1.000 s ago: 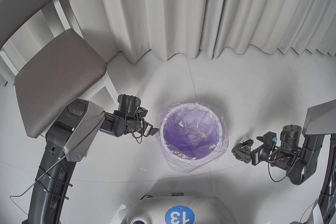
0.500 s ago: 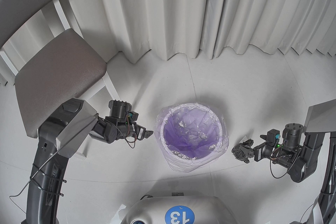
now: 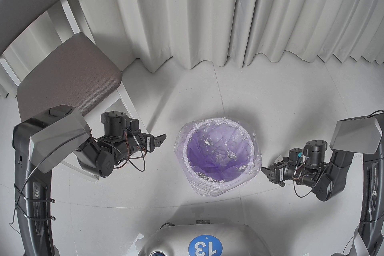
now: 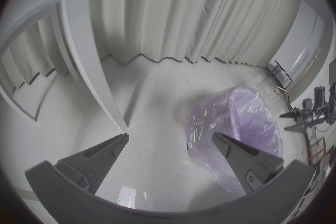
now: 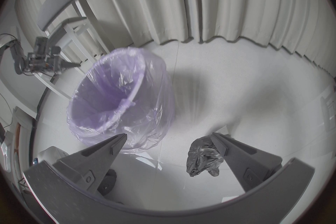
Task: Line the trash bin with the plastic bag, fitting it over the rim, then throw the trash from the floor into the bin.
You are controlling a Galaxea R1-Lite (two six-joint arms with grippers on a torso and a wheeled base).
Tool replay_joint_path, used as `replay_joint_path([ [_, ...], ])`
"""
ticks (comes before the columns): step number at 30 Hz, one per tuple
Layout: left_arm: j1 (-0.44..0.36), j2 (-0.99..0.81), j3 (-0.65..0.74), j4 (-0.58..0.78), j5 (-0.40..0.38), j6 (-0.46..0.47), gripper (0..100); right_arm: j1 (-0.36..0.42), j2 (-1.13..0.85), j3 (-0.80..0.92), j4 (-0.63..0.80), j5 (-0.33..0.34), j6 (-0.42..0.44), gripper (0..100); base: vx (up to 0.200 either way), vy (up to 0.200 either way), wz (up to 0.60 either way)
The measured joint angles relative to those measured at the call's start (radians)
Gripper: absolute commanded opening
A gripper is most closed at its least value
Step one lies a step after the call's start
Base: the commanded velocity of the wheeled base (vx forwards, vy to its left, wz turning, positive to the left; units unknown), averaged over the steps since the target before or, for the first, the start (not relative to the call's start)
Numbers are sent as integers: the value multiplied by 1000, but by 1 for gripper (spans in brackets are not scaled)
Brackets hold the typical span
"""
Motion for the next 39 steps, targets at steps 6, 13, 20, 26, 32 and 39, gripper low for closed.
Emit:
replay_joint_path([
  [6, 3, -64, 96, -99, 33, -53, 100, 15, 57, -203, 186, 0, -7, 100, 0, 0, 0],
  [13, 5, -133, 186, -183, 45, -120, 100, 19, 126, -452, 430, 0, -47, 100, 0, 0, 0],
  [20, 2, -186, 269, -276, 42, -150, 100, 16, 167, -597, 581, -1, -85, 100, 0, 0, 0],
  [26, -2, -206, 290, -283, 40, -154, 100, 8, 152, -568, 567, -1, -87, 100, 0, 0, 0],
  [32, -12, -215, 299, -292, 40, -155, 100, 3, 51, -475, 563, -1, -91, 100, 0, 0, 0],
  [39, -23, -242, 339, -346, 40, -168, 100, -5, -125, -362, 565, -8, -94, 100, 0, 0, 0],
])
